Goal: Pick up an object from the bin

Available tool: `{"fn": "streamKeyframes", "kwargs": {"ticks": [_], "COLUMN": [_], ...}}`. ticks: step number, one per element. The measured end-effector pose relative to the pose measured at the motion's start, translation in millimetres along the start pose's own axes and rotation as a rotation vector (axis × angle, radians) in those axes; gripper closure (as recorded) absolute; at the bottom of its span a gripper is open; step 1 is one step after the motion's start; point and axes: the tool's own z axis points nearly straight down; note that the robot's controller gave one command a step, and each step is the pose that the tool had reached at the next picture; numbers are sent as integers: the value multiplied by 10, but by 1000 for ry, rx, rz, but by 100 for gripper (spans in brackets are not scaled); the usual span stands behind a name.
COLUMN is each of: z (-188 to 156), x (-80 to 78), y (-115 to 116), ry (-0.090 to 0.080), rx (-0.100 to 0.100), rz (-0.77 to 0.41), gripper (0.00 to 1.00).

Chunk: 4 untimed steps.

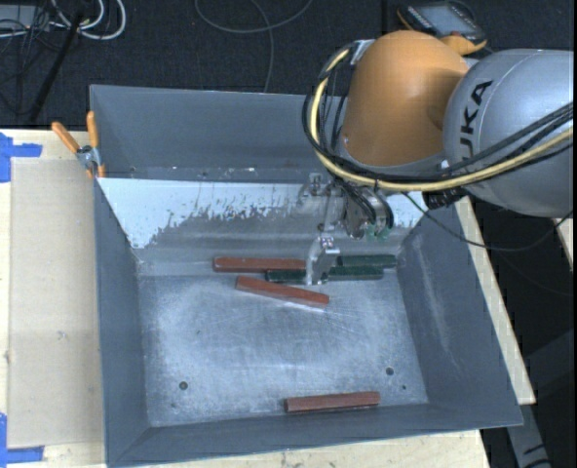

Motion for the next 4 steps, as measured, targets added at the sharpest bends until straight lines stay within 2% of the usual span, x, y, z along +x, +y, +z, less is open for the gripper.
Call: {"fn": "streamKeyframes", "kwargs": {"ticks": [1, 2, 3, 4], "z": [804, 997, 739, 1492], "x": [40, 66, 47, 83], "y": [-234, -378, -424, -420], "ry": [-4, 3, -3, -20], "rx": [1, 0, 0, 1], "rz": [-21, 23, 29, 24], "gripper": [0, 0, 0, 0]}}
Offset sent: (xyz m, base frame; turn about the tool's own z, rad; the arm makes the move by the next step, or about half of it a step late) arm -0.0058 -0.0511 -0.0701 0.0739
